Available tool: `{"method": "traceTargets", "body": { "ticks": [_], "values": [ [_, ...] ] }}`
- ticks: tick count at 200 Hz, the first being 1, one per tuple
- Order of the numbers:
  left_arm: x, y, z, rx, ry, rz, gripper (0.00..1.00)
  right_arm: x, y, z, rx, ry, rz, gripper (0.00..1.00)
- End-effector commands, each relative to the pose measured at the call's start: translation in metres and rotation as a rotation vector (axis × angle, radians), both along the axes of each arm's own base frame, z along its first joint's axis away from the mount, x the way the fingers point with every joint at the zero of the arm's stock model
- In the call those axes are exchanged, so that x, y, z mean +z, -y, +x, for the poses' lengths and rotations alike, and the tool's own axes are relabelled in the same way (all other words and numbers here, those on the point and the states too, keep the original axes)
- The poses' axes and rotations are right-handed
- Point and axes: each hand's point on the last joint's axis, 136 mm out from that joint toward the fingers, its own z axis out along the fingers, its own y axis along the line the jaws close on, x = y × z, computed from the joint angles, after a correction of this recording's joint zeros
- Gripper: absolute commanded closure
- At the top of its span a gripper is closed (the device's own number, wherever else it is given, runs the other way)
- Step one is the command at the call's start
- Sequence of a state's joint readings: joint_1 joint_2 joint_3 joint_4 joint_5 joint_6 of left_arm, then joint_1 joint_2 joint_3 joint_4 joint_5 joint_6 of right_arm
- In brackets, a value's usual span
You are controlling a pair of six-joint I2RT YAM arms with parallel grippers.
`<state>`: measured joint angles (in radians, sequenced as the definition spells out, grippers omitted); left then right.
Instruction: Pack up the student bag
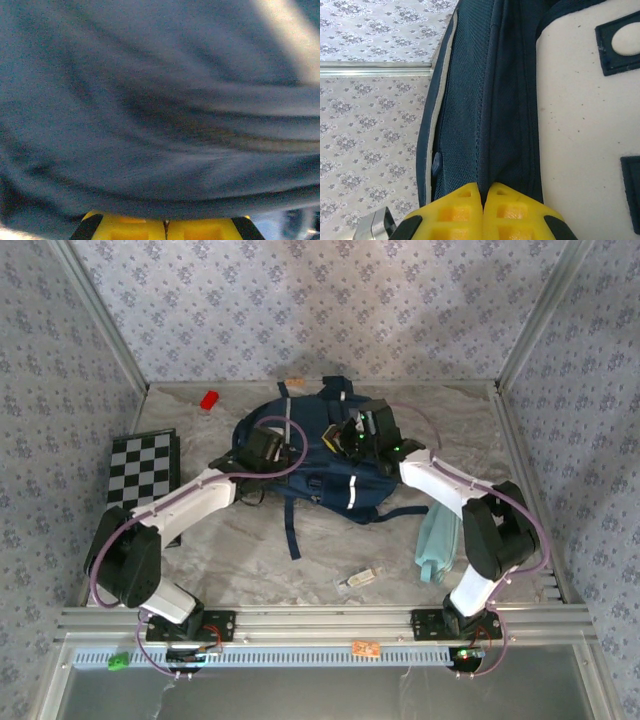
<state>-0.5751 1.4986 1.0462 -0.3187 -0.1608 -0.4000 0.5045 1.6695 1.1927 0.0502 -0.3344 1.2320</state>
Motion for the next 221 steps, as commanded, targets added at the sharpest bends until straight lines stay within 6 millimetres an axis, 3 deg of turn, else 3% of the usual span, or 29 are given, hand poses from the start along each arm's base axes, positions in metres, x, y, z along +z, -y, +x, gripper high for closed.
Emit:
{"method": "traceTargets", "body": {
  "ticks": [1,63,89,123,137,168,193,221],
  "values": [
    [0.003,-0.039,0.004,0.069,0.014,0.099,1.00,0.045,0.013,0.000,0.030,0.127,-0.009,1.00],
    [-0.004,0.021,-0.022,-0.086,-0.039,0.037,1.00,0.044,0.007,0.016,0.149,0.152,-0.054,1.00],
    [-0.002,0.047,-0.040,-0.099,-0.061,0.032,1.00,0.045,0.003,0.030,0.228,0.191,-0.152,1.00],
    [0.007,0.085,-0.060,-0.120,-0.067,-0.039,1.00,0.030,-0.002,0.053,0.303,0.169,-0.222,1.00],
    [0.013,0.098,-0.060,-0.126,-0.065,-0.081,1.00,0.030,-0.004,0.060,0.332,0.170,-0.238,0.92],
    [0.022,0.103,-0.053,-0.145,-0.043,-0.067,1.00,0.044,0.011,0.054,0.346,0.169,-0.262,0.64],
    [0.024,0.093,-0.048,-0.137,-0.033,-0.042,1.00,0.052,0.032,0.030,0.320,0.154,-0.242,0.47],
    [0.018,0.084,-0.043,-0.125,-0.060,-0.082,1.00,0.043,0.037,-0.005,0.283,0.074,-0.142,0.41]
  ]
}}
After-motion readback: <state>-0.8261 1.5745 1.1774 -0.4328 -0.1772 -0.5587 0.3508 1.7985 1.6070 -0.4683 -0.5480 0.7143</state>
